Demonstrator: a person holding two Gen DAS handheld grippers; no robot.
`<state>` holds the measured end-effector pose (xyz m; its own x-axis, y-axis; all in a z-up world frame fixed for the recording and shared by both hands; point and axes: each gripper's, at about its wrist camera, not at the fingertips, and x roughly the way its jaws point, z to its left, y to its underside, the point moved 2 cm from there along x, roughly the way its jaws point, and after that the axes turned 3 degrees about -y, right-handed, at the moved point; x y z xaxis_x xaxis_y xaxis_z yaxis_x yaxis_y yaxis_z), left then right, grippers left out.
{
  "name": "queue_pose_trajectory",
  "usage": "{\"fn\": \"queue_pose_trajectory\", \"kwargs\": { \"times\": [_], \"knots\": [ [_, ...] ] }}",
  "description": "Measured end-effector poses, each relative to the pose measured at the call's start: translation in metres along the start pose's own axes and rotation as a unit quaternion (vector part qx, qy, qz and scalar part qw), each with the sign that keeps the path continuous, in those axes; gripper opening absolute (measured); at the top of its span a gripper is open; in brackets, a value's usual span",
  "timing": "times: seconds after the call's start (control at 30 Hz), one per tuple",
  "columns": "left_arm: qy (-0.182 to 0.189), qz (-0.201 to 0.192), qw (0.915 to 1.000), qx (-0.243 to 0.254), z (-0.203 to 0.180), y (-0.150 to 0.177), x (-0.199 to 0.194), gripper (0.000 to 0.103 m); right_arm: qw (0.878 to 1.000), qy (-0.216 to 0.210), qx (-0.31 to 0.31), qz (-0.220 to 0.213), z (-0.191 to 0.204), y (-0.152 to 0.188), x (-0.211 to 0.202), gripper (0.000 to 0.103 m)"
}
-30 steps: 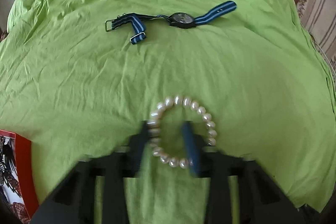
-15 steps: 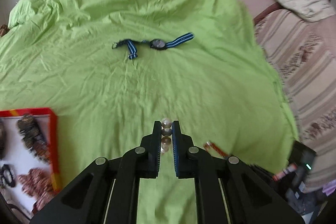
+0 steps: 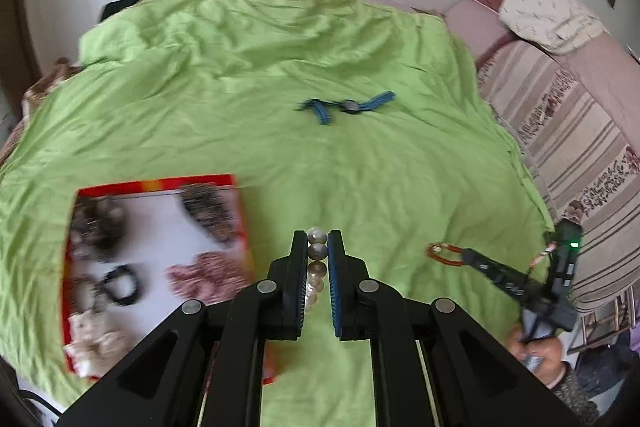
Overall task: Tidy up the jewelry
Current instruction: 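Carry pearl and red bead bracelets into the tray and open both tools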
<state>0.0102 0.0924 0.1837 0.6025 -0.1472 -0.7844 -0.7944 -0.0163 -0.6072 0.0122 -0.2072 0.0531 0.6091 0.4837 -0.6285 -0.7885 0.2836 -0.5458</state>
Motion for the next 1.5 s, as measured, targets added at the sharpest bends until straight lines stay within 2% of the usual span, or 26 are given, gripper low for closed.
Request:
{"fn": "queue_pose_trajectory", "kwargs": {
  "times": [0.17, 0.37, 0.47, 0.57, 0.7, 1.0, 1.17, 1.23, 1.37, 1.5],
  "knots": [
    [-0.024, 0.001, 0.9992, -0.032, 0.053, 0.012, -0.009, 0.009, 0.999, 0.005, -0.052, 0.008, 0.038, 0.001, -0.011, 0.009],
    [-0.047, 0.024, 0.9959, -0.074, 0.110, 0.022, 0.015, 0.009, 0.994, 0.005, -0.111, 0.023, 0.090, 0.002, -0.007, 0.009],
    [-0.051, 0.028, 0.9937, -0.096, 0.132, 0.018, 0.031, 0.009, 0.991, 0.000, -0.130, 0.032, 0.113, 0.002, -0.001, 0.009],
    [-0.040, 0.032, 0.9927, -0.110, 0.148, 0.006, 0.051, 0.009, 0.988, -0.009, -0.145, 0.044, 0.135, 0.002, 0.009, 0.009],
    [-0.038, 0.047, 0.9920, -0.111, 0.162, -0.009, 0.082, 0.009, 0.984, -0.021, -0.166, 0.067, 0.170, 0.002, 0.030, 0.009],
    [-0.055, 0.090, 0.9857, -0.132, 0.208, -0.008, 0.133, 0.009, 0.963, -0.080, -0.226, 0.126, 0.276, 0.023, 0.092, 0.009],
    [-0.035, 0.098, 0.9839, -0.145, 0.222, -0.003, 0.142, 0.010, 0.948, -0.131, -0.244, 0.158, 0.333, 0.050, 0.131, 0.009],
    [-0.028, 0.099, 0.9839, -0.146, 0.223, -0.001, 0.143, 0.010, 0.944, -0.124, -0.250, 0.174, 0.340, 0.066, 0.152, 0.009],
    [-0.018, 0.100, 0.9847, -0.141, 0.223, 0.000, 0.143, 0.009, 0.942, -0.075, -0.263, 0.195, 0.329, 0.092, 0.189, 0.009],
    [-0.005, 0.093, 0.9865, -0.134, 0.217, 0.000, 0.136, 0.009, 0.940, -0.025, -0.286, 0.187, 0.311, 0.101, 0.197, 0.010]
  ]
}}
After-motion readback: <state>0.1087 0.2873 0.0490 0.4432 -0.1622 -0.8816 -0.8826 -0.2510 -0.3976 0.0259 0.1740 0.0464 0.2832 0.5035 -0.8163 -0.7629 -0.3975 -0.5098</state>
